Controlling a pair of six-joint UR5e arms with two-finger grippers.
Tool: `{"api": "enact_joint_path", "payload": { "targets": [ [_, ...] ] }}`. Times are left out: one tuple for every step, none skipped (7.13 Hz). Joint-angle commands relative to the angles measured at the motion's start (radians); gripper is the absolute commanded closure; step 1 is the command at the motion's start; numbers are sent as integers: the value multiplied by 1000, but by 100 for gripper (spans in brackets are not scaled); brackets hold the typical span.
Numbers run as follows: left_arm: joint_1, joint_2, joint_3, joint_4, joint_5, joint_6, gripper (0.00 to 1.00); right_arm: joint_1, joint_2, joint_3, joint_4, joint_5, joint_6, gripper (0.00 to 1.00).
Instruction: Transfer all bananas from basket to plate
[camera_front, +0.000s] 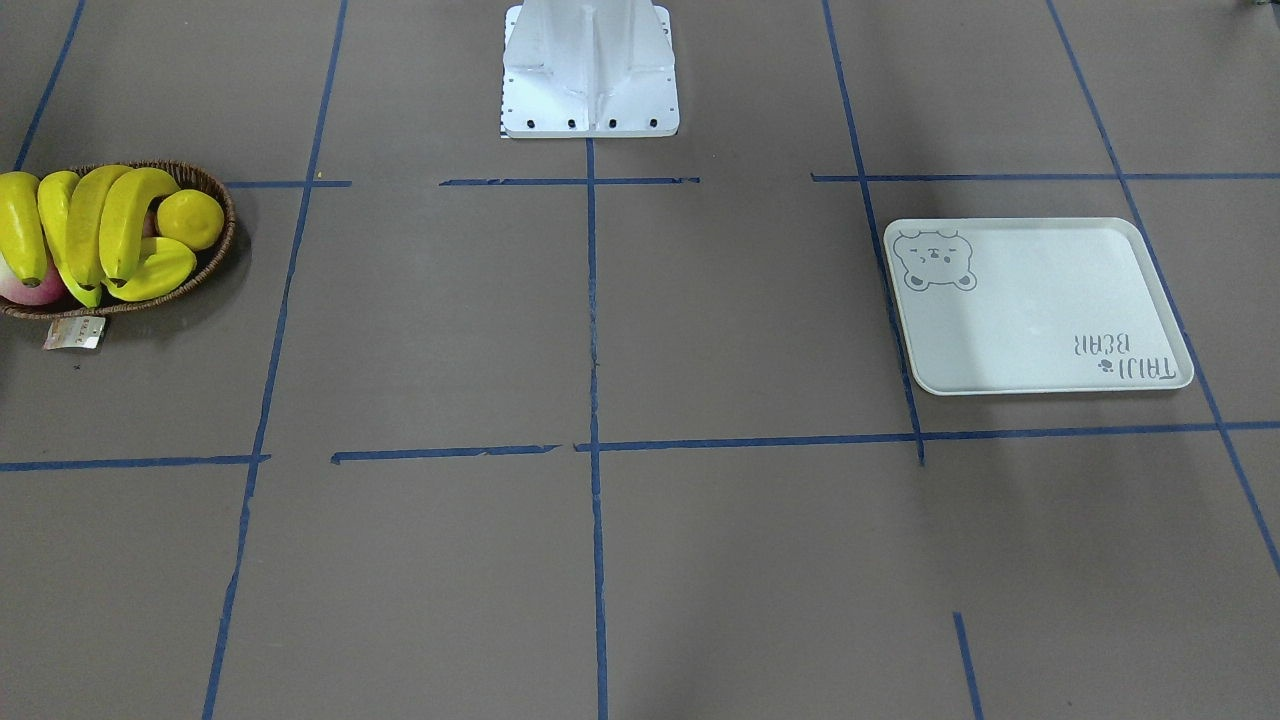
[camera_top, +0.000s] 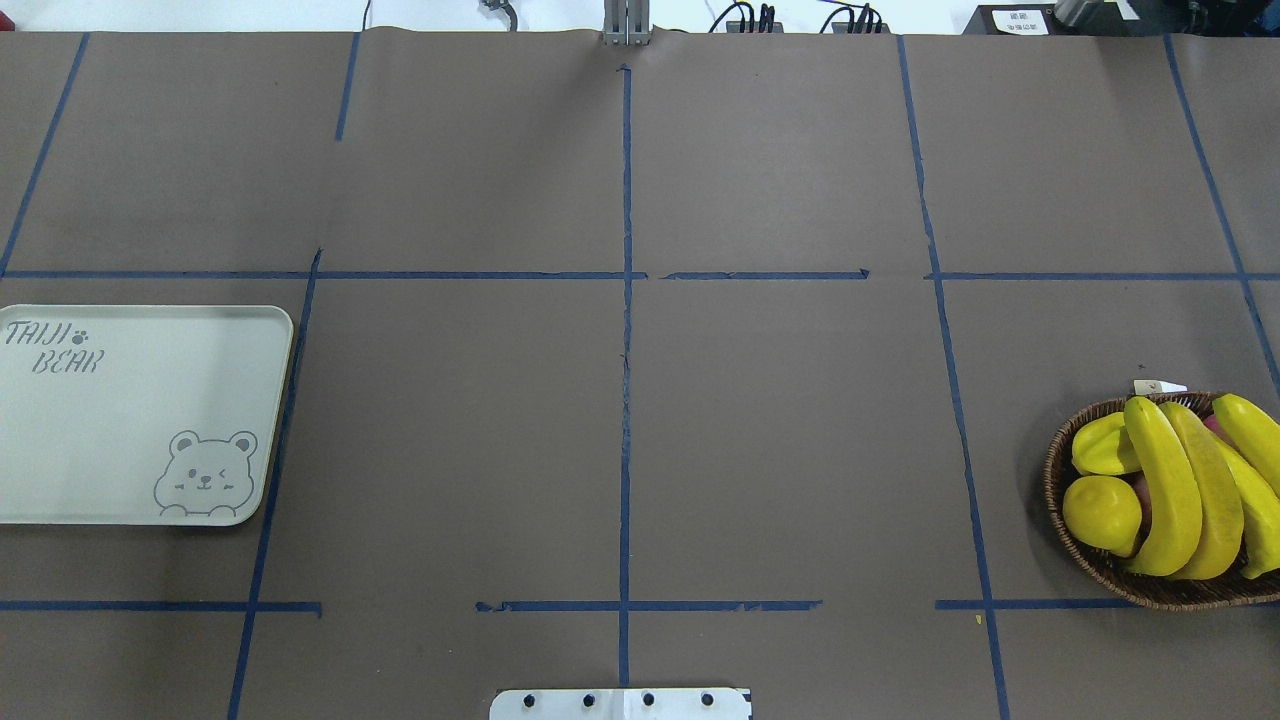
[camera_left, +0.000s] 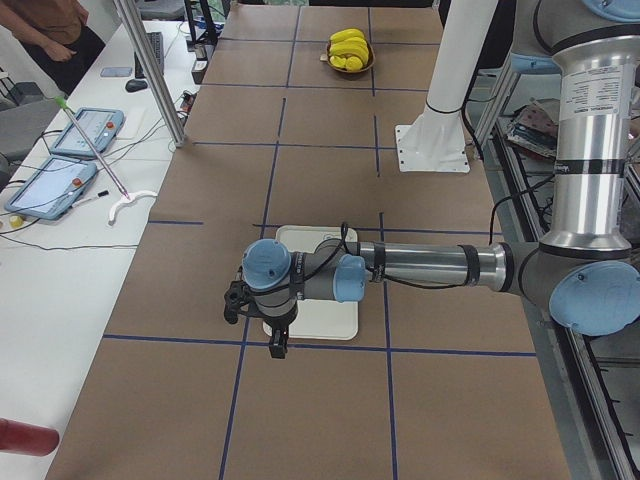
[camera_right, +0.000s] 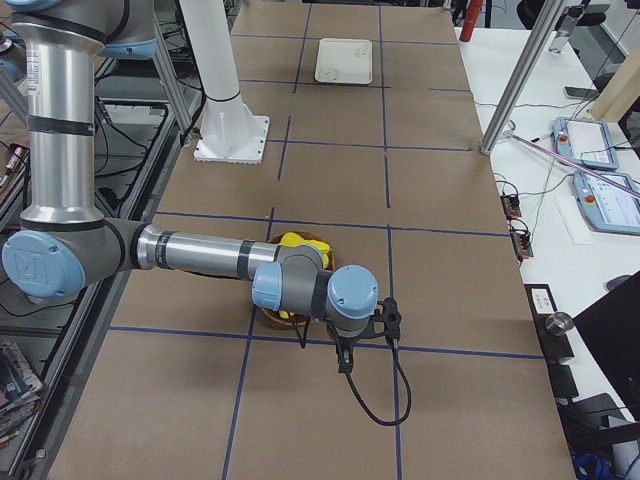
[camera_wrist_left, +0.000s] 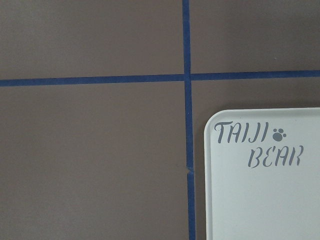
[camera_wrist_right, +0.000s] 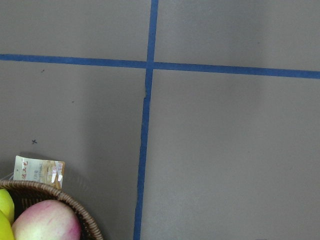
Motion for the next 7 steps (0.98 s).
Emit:
{"api": "enact_joint_path", "payload": {
  "targets": [
    [0,-1,-2,0,0,0,0,0,1,-4,2,9,0,0],
    [0,-4,2,0,0,2,0,0,-1,-4,2,9,-1,0],
    [0,-4,2,0,0,2,0,0,-1,-4,3,7,-10,0],
    [0,-2,2,0,0,0,0,0,-1,0,3,7,-7,0],
    [0,-2,4,0,0,2,0,0,11,8,5,9,-3,0],
    [0,-2,4,0,0,0,0,0,13,16,5,9,-1,0],
    [0,-2,-1,0,0,-2,0,0,10,23,3,12,-1,0]
  ]
}}
